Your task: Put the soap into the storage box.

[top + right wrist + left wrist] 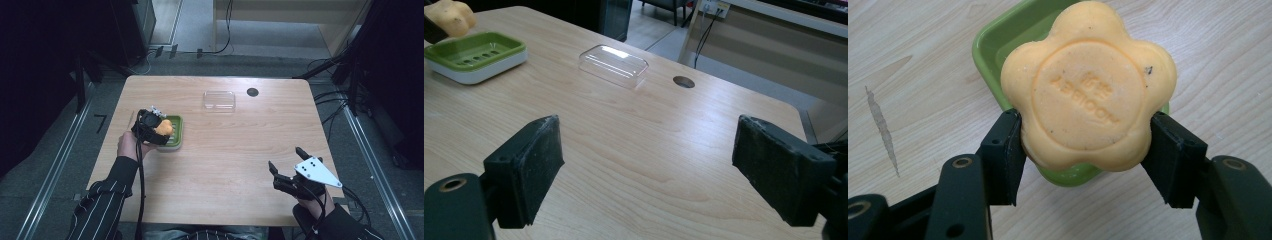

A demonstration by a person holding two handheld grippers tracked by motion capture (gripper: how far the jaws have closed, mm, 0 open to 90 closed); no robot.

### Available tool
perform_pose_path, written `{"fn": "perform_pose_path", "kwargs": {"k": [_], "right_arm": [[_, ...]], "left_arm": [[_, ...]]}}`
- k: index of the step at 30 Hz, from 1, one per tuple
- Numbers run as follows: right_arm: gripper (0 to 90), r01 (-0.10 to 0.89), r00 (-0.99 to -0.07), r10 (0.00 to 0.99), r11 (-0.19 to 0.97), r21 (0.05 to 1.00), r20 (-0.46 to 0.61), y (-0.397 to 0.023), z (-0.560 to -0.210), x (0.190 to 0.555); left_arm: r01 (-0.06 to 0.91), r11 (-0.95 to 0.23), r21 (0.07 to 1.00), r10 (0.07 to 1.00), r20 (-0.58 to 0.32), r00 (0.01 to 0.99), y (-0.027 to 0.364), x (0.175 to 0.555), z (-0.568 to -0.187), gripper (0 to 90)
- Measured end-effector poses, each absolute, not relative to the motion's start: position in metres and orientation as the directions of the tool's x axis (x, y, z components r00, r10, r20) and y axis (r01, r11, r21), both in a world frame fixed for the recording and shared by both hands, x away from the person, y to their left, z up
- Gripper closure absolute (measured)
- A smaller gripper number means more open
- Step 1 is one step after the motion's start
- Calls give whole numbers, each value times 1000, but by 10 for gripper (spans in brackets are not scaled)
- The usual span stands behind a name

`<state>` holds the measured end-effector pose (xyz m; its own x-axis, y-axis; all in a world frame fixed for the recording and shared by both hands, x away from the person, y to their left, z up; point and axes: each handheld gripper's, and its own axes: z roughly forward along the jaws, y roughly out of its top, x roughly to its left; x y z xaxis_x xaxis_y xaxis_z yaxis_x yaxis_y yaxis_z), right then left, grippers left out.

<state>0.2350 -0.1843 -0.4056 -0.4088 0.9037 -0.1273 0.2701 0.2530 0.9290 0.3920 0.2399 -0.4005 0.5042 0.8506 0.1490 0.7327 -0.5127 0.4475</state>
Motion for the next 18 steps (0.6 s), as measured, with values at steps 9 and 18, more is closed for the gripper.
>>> {"fn": "perform_pose_path", "kwargs": {"k": [9, 18], "right_arm": [[134, 271, -408, 904, 252, 929, -126, -184, -406, 235], [134, 269, -409, 904, 252, 930, -126, -185, -406, 235]], "left_arm": [[740, -517, 430, 849, 152, 505, 235, 403, -404, 396], [751, -522, 404, 849, 156, 505, 232, 409, -409, 396]]}}
